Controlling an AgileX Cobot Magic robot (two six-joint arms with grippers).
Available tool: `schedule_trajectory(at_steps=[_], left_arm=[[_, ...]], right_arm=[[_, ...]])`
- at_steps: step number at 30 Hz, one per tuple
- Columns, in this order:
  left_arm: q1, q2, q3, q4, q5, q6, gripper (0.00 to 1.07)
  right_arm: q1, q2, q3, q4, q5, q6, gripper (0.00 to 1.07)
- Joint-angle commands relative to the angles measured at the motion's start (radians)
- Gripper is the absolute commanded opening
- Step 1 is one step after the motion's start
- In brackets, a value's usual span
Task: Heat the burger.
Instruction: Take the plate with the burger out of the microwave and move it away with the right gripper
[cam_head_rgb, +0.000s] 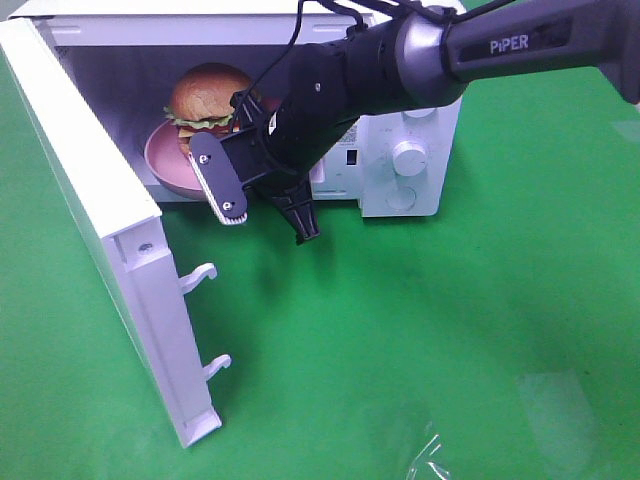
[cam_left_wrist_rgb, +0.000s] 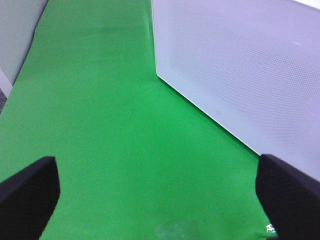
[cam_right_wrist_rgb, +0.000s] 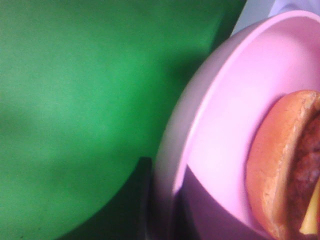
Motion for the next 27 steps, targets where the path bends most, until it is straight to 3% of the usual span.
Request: schedule_trajectory(at_steps=[1,9,27], left_arm=[[0.003,-0.019,0.005,0.001,-0.013,-0.001,1.00],[0.003,-0.019,0.005,0.001,-0.013,-0.001,1.00],[0.003,-0.019,0.005,0.001,-0.013,-0.001,1.00]], right_arm=[[-0.004,-0.032,0.014,0.005,-0.044,-0.027,0.00],[-0.004,-0.081,0.092,0.007,-0.077,-0.027,0.00],[-0.004,-0.272,0.378,0.084,-0.174,-0.098,0.00]])
